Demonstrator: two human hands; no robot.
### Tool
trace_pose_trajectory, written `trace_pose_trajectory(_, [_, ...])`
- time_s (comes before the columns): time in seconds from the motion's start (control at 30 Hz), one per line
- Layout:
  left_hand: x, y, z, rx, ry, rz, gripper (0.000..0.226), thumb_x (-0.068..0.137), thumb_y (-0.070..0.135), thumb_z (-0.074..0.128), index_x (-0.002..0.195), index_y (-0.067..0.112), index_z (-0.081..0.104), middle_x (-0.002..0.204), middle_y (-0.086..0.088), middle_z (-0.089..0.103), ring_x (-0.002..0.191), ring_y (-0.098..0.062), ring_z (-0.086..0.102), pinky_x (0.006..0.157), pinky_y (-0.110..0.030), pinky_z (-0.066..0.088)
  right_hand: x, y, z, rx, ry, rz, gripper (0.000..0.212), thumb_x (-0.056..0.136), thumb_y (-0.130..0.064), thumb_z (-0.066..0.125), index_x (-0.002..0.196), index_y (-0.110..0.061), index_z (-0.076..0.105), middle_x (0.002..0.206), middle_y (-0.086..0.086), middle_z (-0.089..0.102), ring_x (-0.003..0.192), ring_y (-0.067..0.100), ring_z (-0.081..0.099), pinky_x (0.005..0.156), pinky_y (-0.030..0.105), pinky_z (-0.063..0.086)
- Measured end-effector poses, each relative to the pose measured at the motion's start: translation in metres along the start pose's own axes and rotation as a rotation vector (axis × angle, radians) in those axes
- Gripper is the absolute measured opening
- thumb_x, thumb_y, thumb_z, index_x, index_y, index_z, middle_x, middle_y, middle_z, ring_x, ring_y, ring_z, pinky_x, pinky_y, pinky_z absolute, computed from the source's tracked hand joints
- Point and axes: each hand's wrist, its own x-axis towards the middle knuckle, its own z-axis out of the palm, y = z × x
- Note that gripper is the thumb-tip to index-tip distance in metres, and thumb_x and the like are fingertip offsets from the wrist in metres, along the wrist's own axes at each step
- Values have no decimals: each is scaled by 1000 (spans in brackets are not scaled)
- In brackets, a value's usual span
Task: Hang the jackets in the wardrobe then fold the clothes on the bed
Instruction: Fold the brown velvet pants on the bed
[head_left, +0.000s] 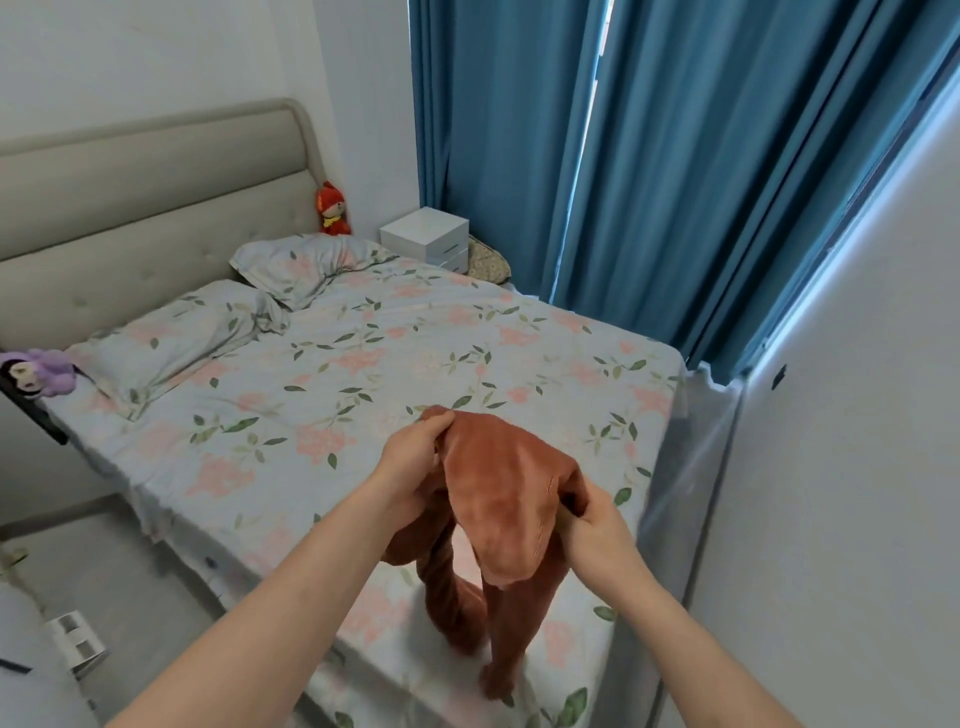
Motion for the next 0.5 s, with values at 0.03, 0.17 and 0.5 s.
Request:
trace_pose_trajectory(0.03, [-3, -1, -4, 66, -17, 61, 34, 96, 22, 71, 123, 5, 59, 109, -9, 69, 81, -19, 70, 69, -31, 55, 4, -5, -3, 27, 10, 5, 25, 104, -19, 56, 104, -41, 68, 94, -28, 74, 92, -13, 66, 73, 7, 48])
trace_pose_trajectory(0.17, [-25, -15, -20, 471, -104, 327, 52, 88, 5, 71, 133, 27, 54, 135, 4, 59, 105, -13, 67, 87, -40, 62, 20, -17, -9, 204, 68, 46, 18, 107, -37, 49, 110, -41, 66, 102, -26, 72, 95, -14, 65, 81, 6, 49])
trace_pose_trajectory(0.5, [-33, -88, -49, 1398, -536, 273, 111, 72, 43, 84, 159, 33, 17, 160, 10, 26, 146, -13, 30, 118, -34, 33, 36, -48, -29, 665, -17, 276, 53, 107, -49, 40, 130, -9, 65, 124, 18, 72, 118, 32, 68, 109, 47, 48])
